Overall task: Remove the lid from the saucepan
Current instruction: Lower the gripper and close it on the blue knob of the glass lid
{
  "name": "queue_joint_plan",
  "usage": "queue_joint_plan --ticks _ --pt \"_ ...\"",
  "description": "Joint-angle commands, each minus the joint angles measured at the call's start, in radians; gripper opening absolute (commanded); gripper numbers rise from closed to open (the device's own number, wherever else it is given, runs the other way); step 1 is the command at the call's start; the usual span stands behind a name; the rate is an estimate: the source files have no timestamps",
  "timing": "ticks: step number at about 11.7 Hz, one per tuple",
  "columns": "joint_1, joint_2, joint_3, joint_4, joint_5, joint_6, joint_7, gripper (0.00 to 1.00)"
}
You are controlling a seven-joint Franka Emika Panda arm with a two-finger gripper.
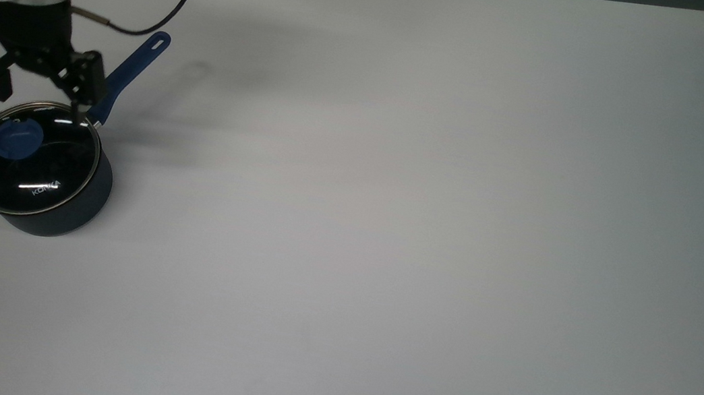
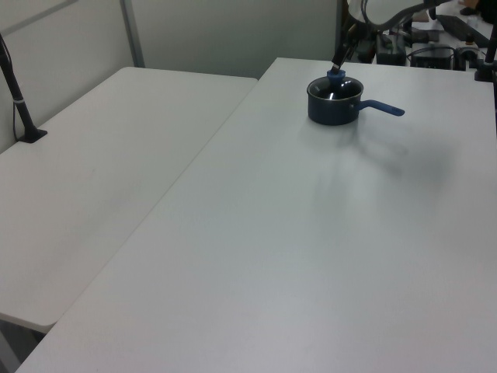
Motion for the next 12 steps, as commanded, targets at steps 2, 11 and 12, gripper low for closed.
queue_joint_plan --ticks 2,11,12 --pt "-0.020 0.043 -0.005 -0.023 -0.028 0.109 0.009 1.00" --pt "-0.034 0.117 -0.004 -0.018 -0.030 0.232 0.166 0.55" --pt "-0.036 0.116 -0.004 -0.017 -0.026 0.231 0.173 0.52"
